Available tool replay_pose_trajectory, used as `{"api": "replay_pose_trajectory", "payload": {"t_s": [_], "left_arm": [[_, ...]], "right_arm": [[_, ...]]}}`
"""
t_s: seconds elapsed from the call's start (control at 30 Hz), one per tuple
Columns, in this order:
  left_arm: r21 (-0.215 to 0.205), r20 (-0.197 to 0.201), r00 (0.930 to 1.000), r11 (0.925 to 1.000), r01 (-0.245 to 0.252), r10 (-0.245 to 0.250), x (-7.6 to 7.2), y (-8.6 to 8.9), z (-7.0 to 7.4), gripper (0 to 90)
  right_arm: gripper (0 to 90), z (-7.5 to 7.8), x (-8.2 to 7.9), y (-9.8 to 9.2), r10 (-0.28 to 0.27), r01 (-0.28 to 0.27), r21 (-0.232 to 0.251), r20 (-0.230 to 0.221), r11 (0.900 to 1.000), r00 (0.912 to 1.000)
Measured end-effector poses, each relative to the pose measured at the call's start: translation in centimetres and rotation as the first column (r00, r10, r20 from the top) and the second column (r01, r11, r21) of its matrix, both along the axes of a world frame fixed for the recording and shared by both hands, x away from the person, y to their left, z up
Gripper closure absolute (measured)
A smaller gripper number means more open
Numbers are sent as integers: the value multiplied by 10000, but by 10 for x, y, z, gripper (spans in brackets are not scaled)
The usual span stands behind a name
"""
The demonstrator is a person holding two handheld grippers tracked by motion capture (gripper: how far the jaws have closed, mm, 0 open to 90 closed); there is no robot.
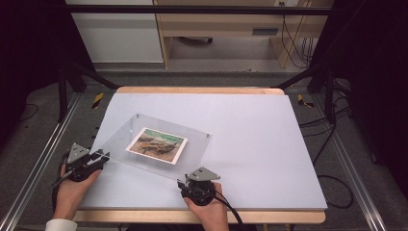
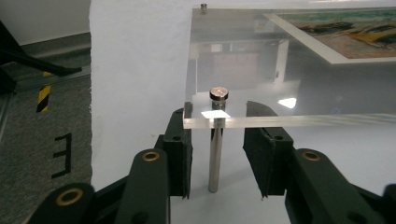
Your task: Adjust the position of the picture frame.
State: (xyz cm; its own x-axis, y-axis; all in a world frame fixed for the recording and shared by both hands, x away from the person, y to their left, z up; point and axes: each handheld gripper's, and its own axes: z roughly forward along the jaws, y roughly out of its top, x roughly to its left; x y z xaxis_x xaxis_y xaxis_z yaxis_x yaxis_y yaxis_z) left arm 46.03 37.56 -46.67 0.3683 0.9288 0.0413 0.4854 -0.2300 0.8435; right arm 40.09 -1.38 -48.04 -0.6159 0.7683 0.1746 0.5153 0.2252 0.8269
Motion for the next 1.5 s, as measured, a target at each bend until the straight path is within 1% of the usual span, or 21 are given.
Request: {"api": "replay_pose_trajectory", "payload": {"t_s": [0.03, 0.07, 0.2, 0.23, 0.3, 0.37, 0.4, 0.47, 0.53, 0.6, 0.73, 0.9, 0.93, 1.07, 1.13, 1.23, 1.3, 1.37, 1.5], "left_arm": [[0, 0, 10000, 10000, 0, 0, 0, 0, 0, 628], [-89, 42, 10000, 10000, -28, 29, 1, 0, -1, 628], [3, -11, 10000, 10000, 54, -54, 3, 1, -1, 661], [-142, -108, 9999, 9998, 126, -128, 4, 2, -2, 687], [-171, -166, 9998, 9998, 143, -146, 4, 2, -2, 698], [9, -190, 9995, 9997, 243, -243, 4, 1, -2, 715], [-14, -148, 9996, 9997, 249, -249, 4, 0, -2, 719], [-93, -181, 9994, 9996, 281, -283, 4, 0, -1, 748], [-47, -251, 9991, 9995, 328, -329, 4, 0, -1, 760], [-100, -273, 9991, 9995, 313, -316, 5, 0, -1, 769], [-13, -289, 9990, 9994, 344, -344, 6, 0, -2, 768], [-141, -237, 9992, 9994, 309, -313, 7, -1, -2, 764], [-320, -315, 9990, 9991, 296, -306, 8, 1, -2, 770], [-425, -344, 9990, 9988, 254, -269, 8, 3, -2, 800], [-407, -341, 9991, 9989, 248, -262, 8, 2, -2, 801], [-403, -346, 9990, 9989, 256, -270, 9, 2, -2, 792], [-361, -308, 9991, 9990, 268, -279, 9, 1, -3, 774], [-327, -357, 9989, 9990, 294, -306, 10, 0, -3, 768], [-350, -390, 9989, 9990, 260, -274, 11, 0, -3, 784]], "right_arm": [[641, 0, 0, 0, 0, 0, 0, 0, 10000, 10000], [643, 0, 0, 0, -41, 41, 14, -12, 10000, 10000], [660, 0, 1, -1, -70, 70, 0, -25, 10000, 10000], [669, 0, 2, -2, -85, 85, 21, -52, 10000, 10000], [676, 0, 2, -2, -104, 105, 61, -111, 9999, 9999], [686, 0, 3, -2, -87, 87, 41, -127, 10000, 9999], [695, 0, 3, -3, -96, 96, 12, -123, 10000, 9999], [705, 0, 4, -3, -59, 59, 57, -159, 10000, 9999], [722, 0, 3, -2, -25, 26, 82, -221, 10000, 9998], [735, 1, 3, -2, 2, 1, 122, -286, 9999, 9996], [735, 0, 3, -1, -11, 17, 194, -295, 9998, 9996], [733, -1, 4, 0, -19, 26, 211, -308, 9998, 9995], [736, -1, 4, 0, -4, 12, 253, -286, 9997, 9996], [739, -2, 4, 2, -39, 50, 301, -357, 9995, 9994], [740, -2, 4, 2, -18, 26, 266, -290, 9996, 9996], [740, -2, 3, 3, -62, 71, 283, -325, 9996, 9995], [747, -3, 3, 4, -71, 78, 255, -305, 9996, 9995], [761, -3, 4, 4, -76, 84, 264, -294, 9996, 9995], [775, -4, 4, 4, -123, 133, 304, -325, 9994, 9994]]}}
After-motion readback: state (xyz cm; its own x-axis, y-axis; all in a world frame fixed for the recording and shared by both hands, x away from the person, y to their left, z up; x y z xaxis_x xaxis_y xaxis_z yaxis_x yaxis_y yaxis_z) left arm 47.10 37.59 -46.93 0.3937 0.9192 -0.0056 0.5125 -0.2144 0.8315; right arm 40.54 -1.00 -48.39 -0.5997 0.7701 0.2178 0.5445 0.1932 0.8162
